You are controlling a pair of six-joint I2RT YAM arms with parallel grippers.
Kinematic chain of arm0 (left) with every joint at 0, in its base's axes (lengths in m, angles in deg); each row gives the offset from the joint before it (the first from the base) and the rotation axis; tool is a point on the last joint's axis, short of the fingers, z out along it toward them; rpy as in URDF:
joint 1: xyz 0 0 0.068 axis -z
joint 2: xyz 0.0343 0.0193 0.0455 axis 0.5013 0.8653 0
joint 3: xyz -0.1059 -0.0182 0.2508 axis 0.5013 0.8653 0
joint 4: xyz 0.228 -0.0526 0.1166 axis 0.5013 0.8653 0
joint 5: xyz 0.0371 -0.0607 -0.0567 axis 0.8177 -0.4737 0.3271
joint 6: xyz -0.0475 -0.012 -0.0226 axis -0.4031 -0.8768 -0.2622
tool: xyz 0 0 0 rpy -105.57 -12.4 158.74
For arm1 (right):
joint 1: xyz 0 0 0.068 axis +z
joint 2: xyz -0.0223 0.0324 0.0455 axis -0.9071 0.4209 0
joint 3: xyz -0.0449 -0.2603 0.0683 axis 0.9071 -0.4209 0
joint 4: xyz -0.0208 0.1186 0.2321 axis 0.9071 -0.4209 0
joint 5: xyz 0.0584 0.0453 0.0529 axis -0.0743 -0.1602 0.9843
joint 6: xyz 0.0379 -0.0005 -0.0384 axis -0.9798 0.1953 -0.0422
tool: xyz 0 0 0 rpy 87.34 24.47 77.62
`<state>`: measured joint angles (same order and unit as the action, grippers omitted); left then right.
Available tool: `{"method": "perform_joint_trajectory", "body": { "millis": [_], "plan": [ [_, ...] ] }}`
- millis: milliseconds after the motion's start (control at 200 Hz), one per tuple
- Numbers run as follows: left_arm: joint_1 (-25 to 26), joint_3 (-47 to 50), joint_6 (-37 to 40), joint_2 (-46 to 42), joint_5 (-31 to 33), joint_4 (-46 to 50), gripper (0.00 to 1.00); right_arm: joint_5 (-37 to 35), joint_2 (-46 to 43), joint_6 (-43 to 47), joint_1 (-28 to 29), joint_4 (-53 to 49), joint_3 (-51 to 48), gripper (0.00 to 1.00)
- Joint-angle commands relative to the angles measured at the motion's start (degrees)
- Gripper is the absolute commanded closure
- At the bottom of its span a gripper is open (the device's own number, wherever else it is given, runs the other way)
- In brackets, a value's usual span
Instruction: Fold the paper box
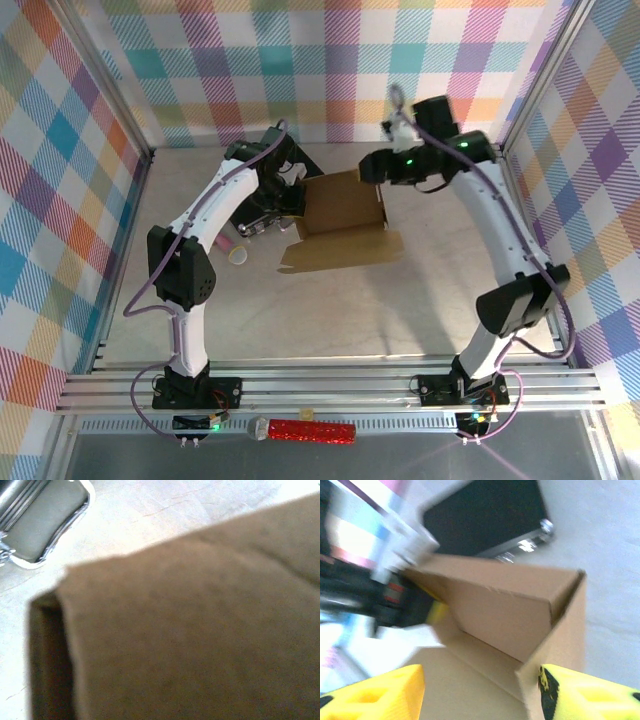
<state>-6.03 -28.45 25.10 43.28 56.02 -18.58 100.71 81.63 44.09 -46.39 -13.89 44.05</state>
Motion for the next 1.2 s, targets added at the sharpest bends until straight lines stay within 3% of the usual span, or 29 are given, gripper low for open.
{"method": "perform_joint_trajectory", "body": {
  "millis": [0,125,220,420,545,640,730,845,960,1080,1195],
  "plan": [
    [-0.8,-0.5,4.3,0.0,-4.7,-3.0,1.0,26.4,-5.7,-10.3,-4.4,15.1,-1.4,0.37],
    [-2.2,0.3,5.1,0.3,-6.7,-4.6,1.0,22.5,-7.5,-15.5,-10.1,17.3,-2.3,0.39],
    [-3.2,1.3,6.5,0.0,-9.0,-5.8,1.0,17.4,-10.7,-17.5,-15.0,18.5,-10.1,0.45],
    [-4.7,2.3,9.8,0.2,-16.8,-7.0,1.0,20.7,-14.8,-23.9,-25.7,29.7,-27.3,0.6],
    [-5.0,2.3,11.6,1.3,-18.1,-5.8,1.0,30.0,-11.4,-26.3,-25.9,39.5,-31.7,0.7],
    [-5.5,2.7,11.7,1.5,-19.1,-6.1,1.0,40.1,-9.4,-28.7,-25.5,49.6,-35.6,0.7],
    [-5.6,2.5,11.9,1.8,-20.1,-6.2,1.0,44.5,-8.1,-26.2,-25.5,49.7,-37.1,0.68],
    [-5.7,2.2,12.0,2.3,-20.4,-6.0,1.0,49.1,-6.7,-29.3,-24.6,56.1,-38.9,0.69],
    [-5.7,2.1,12.1,2.5,-20.4,-5.7,1.0,51.2,-5.2,-26.6,-22.0,52.8,-36.1,0.71],
    [-5.7,2.0,11.8,2.7,-20.0,-5.7,1.0,50.0,-4.7,-19.0,-19.2,42.4,-32.1,0.72],
    [-5.7,1.9,11.2,3.0,-20.3,-6.0,1.0,49.1,-5.3,-17.9,-18.2,40.4,-32.1,0.72]
  ]
}}
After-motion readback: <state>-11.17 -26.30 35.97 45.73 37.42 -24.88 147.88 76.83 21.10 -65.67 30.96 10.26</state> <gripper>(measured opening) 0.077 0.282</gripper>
